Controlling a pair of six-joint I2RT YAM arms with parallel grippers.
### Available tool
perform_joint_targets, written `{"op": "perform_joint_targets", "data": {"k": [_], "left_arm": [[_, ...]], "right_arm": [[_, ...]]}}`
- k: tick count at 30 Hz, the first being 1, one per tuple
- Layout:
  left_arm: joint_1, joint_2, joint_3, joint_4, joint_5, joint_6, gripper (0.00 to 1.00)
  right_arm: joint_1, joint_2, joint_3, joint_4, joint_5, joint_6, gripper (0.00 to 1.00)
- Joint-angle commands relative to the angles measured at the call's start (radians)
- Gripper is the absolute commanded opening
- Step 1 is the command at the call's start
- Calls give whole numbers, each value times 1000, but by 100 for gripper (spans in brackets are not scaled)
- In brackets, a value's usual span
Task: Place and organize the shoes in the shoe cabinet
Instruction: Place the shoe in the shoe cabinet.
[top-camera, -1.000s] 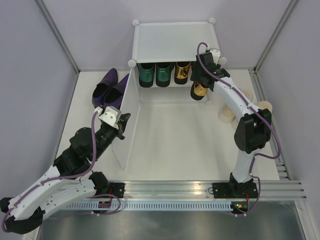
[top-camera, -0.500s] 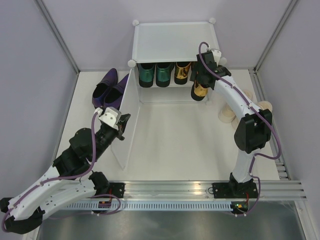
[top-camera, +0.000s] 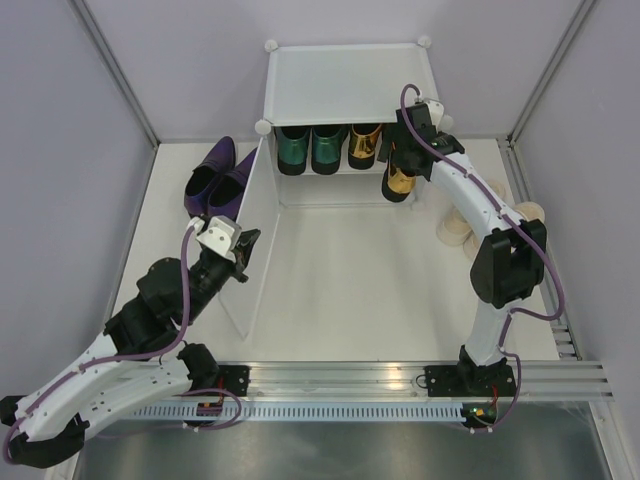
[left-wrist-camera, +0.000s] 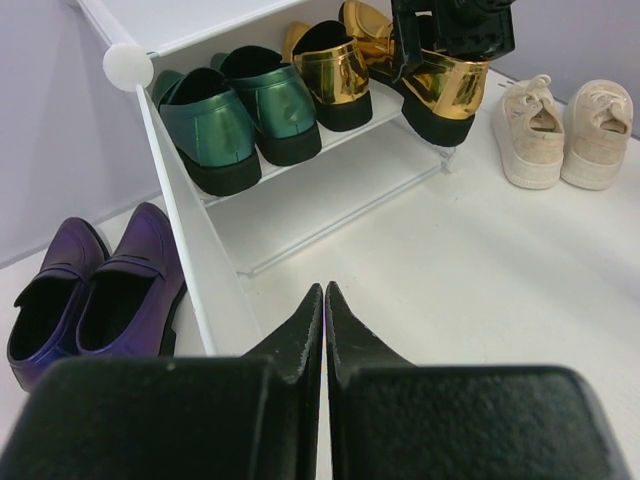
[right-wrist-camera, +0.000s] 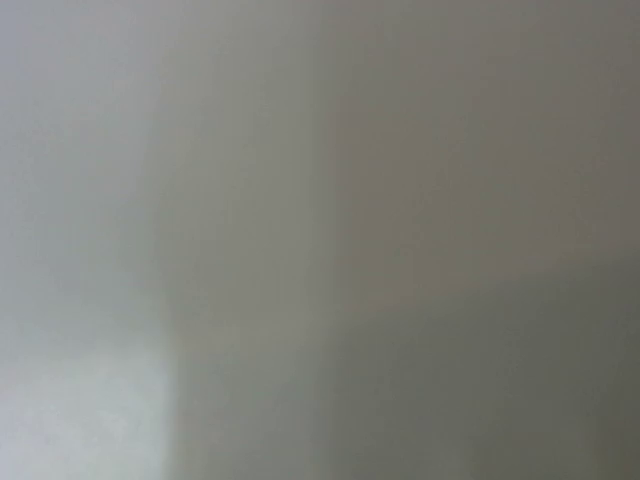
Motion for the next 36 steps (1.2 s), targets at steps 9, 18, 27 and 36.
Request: {"op": "perform_joint_targets", "data": {"k": [9,18,27,36], "left_arm": [[-9,3,-34,-114,-18,17,2],[-9,7,-34,-113,-18,15,2],[-9,17,-34,-111,-21,17,2],[-9,23,-34,-114,-31,17,2]], "right_arm": [[7,-170,31,245,-23,14,98],[8,-210,-18,291,-48,2,98],[7,-266,-98,368,-68,-21,98],[7,-296,-141,443,-103,-67,98]]}}
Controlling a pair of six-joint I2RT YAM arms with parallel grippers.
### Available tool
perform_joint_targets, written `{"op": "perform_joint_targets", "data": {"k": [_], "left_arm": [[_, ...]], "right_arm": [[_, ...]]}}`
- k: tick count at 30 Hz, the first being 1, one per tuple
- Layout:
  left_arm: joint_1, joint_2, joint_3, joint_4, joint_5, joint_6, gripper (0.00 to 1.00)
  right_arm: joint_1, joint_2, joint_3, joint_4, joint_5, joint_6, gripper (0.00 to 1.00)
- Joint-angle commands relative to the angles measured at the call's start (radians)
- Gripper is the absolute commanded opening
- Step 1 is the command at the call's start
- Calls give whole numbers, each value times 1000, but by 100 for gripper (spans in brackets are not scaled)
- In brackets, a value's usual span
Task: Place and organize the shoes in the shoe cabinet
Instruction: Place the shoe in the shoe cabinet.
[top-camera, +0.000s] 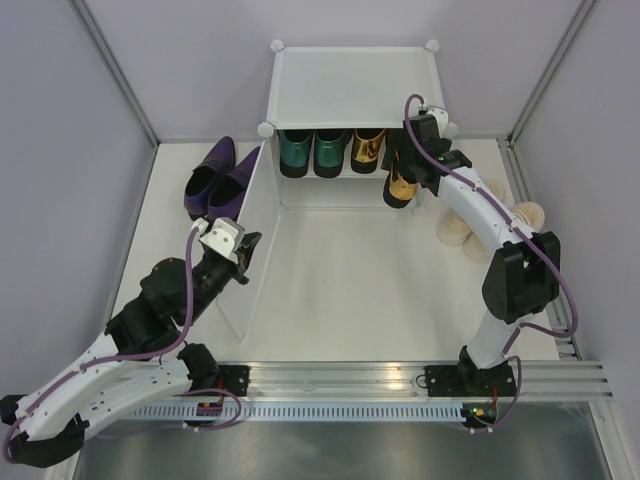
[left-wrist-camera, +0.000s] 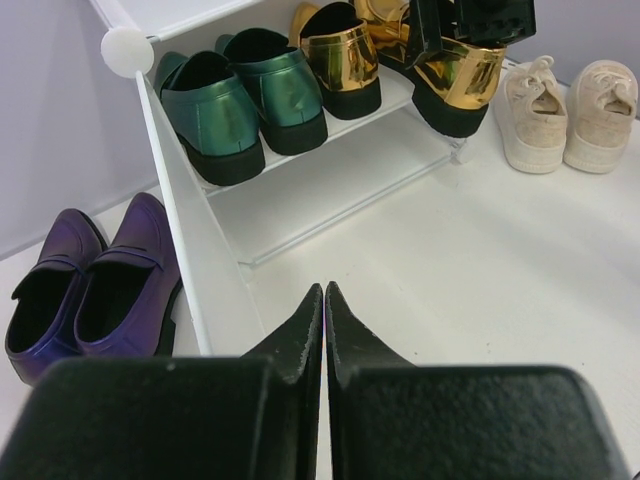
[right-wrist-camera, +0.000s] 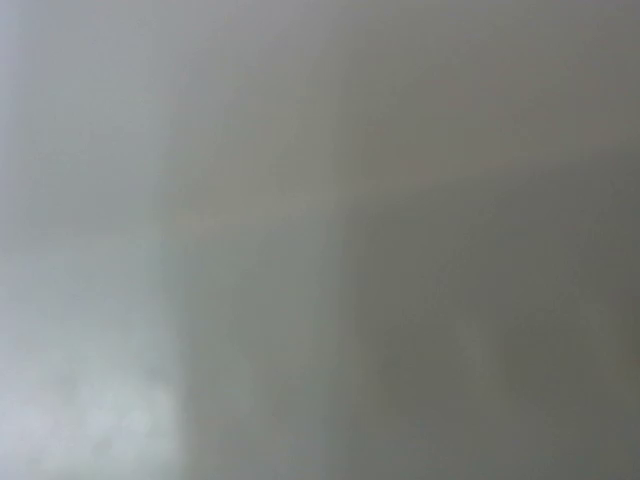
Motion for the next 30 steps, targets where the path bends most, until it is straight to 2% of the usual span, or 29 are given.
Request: {"op": "perform_joint_targets", "data": {"k": [1,5,10,15,23,30], "left_arm": [[-5,23,-27,-89,-29,17,2],[-5,27,-27,-89,-26,15,2],[-5,32,-27,-87,-21,14,2],[-5,29,-27,-87,-23,14,2],[-5,33,-27,-89,-26,15,2],[-5,43,-26,-89,-27,12,2]], "right_arm": [[5,-161,55,310,-83,-29,98],[-11,-139,92,230,-86,36,98],[-64,-86,169,132,-192,57,98],[-77,-12,279,14,-233,-18,98],[-76,66,305,-11,-326,-130,98],[-38,88,316,-87,-260,-254,98]]}}
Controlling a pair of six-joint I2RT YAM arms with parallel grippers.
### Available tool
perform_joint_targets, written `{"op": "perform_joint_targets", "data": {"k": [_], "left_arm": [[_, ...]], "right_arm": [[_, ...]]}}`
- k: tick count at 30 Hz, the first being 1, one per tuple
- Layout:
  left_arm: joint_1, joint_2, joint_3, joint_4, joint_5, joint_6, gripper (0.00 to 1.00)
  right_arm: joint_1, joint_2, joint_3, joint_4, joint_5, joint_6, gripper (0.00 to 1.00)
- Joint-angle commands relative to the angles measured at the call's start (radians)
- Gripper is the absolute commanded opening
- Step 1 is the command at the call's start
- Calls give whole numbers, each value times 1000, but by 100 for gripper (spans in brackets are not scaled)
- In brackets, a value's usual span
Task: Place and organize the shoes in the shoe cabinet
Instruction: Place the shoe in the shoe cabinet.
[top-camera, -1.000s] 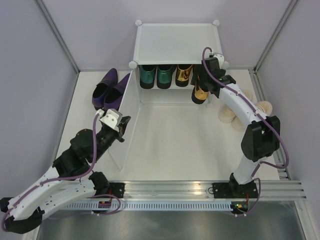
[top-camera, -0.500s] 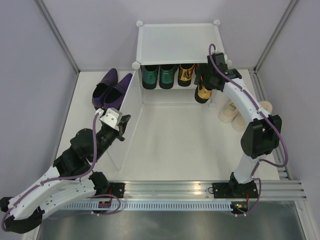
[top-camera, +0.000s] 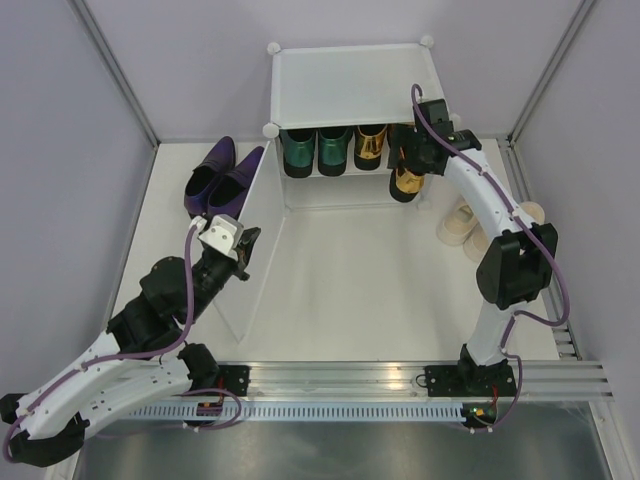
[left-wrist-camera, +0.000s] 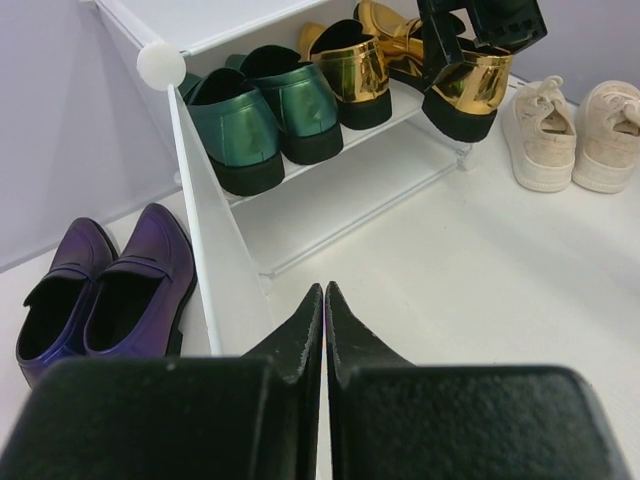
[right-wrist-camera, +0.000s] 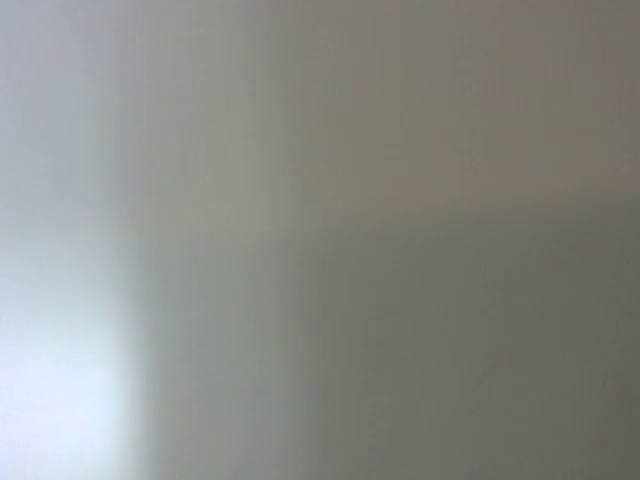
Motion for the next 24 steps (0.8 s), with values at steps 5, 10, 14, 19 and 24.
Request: {"op": "perform_joint_targets", "data": {"k": [5,10,14,19,24], "left_arm": [[-4,37,-24,-128,-6,5,2],[-4,37,-25,-128,-9,5,2],[-4,39,-25,-128,-9,5,2],[-4,37,-27,-128,-9,5,2],[-4,39,-27,-128,-7,3,2]], "right_arm": [[93,0,142,100,33,-199,98],[93,-6,142,101,49,-197,98],[93,-11,152,92,70,-188,98],[92,-40,143,80,93,-182,98],[93,-106,126,77,33,-174,98]]}}
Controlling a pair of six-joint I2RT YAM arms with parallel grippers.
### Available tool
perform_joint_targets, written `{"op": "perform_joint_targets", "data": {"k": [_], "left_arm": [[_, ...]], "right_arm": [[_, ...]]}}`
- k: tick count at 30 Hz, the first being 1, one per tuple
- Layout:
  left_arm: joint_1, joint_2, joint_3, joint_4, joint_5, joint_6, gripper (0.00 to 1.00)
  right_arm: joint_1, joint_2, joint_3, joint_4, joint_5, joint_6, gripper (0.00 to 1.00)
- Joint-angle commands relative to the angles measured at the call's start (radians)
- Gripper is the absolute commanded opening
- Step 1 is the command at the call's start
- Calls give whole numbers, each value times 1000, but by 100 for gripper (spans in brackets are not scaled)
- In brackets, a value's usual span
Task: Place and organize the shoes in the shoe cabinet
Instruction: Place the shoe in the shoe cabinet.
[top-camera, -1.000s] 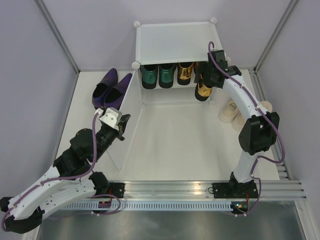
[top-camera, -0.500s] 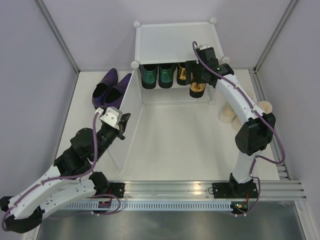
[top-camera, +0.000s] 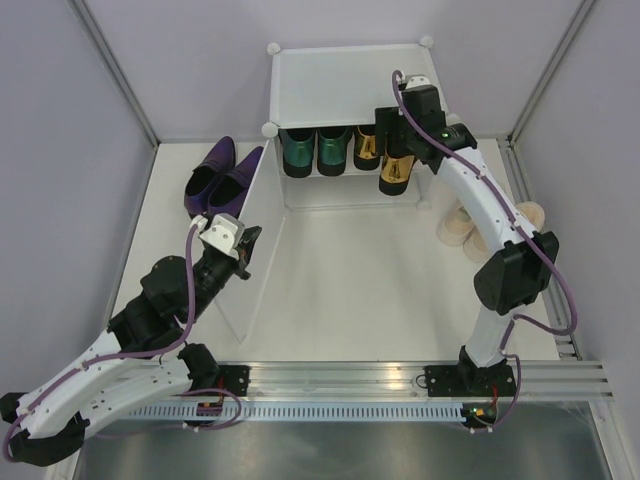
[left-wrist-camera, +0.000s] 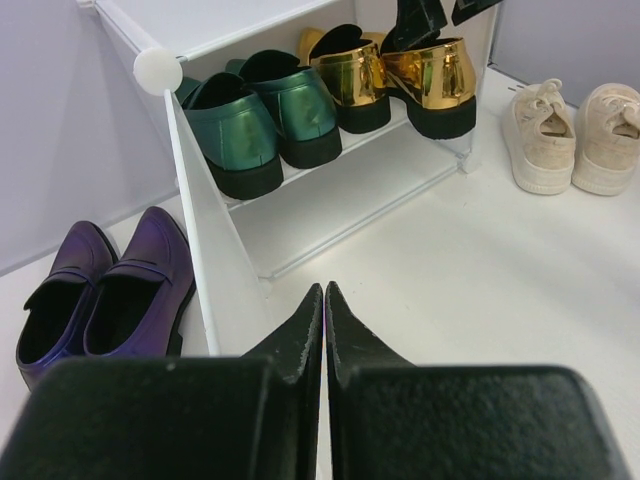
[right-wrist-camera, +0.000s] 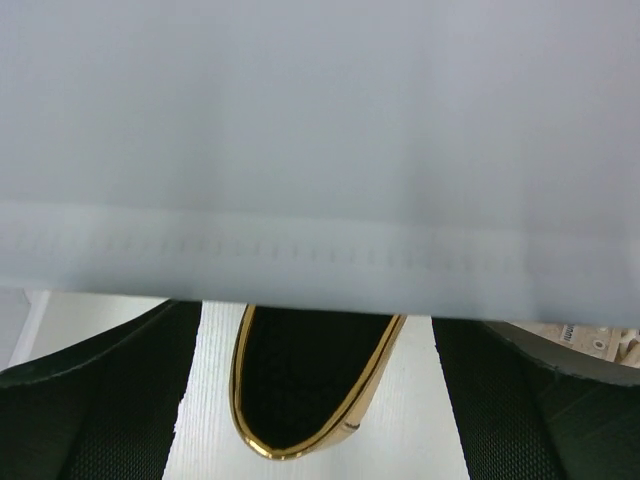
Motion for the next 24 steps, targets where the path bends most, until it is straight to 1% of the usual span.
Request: {"op": "perform_joint_targets", "data": {"k": [1,4,7,10,11,13,14,17,18,20,24], "left_arm": [[-4,29,-30,-142,-6,-2,2],[-4,27,-30,-142,-8,-2,2],[-4,29,-30,-140,-6,-2,2],[-4,29,-30,-140,-9,-5,2],[-4,29,-30,-140,-9,-3,2],[-4,29,-30,-138,-12,-5,2],[-4,30,-30,-138,-12,-5,2],[-4,33,-31,-137,-12,-5,2],[-4,35,-31,-137,-11,-5,2],[-4,35,-33,-137,-14,-5,2],[-4,32,-36,-135,-20,0,2]], "right_arm": [[1,-107,12,14,-36,-1,98],[-1,-167,-18,8,-59,11,98],[1,-233,-83,5,-62,42,98],[5,-339,-256,95,-61,88,98],[10,-403,-374,176,-50,90,98],[31,-460,-490,265,-33,97,98],[38,-497,-578,330,-26,99,98],[70,-499,-652,374,23,107,98],[90,-492,-663,387,68,107,98],[102,-476,-703,449,76,113,98],[107,-416,-702,482,119,128,98]]}}
